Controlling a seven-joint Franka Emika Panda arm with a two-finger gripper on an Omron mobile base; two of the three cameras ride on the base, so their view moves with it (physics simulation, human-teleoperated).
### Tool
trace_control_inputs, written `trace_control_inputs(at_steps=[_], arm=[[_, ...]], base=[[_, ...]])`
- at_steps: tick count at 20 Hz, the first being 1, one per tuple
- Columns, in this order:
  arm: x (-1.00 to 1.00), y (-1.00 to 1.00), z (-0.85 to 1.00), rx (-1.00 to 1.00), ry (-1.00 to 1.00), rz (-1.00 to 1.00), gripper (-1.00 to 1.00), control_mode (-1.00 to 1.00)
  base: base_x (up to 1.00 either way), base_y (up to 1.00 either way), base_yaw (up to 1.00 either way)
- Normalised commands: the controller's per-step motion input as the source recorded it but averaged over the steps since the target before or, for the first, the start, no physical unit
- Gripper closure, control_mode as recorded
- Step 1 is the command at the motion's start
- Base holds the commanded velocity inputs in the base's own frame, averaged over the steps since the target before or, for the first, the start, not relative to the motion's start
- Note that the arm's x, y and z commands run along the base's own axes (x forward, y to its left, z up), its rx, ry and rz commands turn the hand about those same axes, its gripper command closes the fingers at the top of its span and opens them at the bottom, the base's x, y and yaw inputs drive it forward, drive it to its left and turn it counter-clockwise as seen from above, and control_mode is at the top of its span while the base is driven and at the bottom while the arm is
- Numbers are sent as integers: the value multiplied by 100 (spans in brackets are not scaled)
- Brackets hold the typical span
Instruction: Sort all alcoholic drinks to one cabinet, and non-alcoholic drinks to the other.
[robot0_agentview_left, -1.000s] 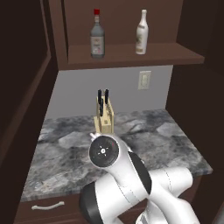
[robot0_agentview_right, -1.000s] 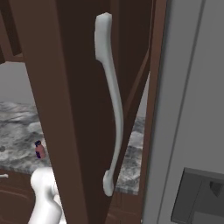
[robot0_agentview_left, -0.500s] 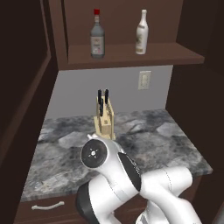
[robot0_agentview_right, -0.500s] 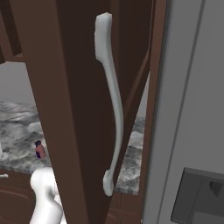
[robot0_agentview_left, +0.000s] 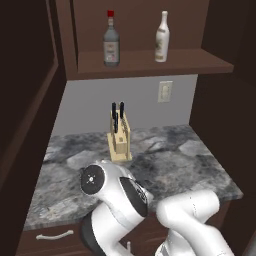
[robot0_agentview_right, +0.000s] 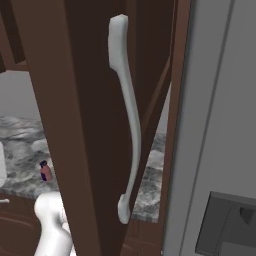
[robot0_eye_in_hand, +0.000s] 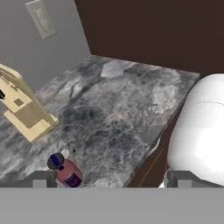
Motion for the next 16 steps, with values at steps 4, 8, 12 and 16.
trace_control_inputs(at_steps=[4, 8, 12, 16], arm=[[7, 4, -17, -14, 23, -3, -100, -100], [1, 2, -16, -15, 22, -1, -100, -100], [13, 2, -26, -13, 4, 0, -100, -100], [23, 0, -27, -7, -1, 0, -100, -100]], base=[[0, 0, 0], [0, 0, 0], [0, 0, 0], [0, 0, 0]])
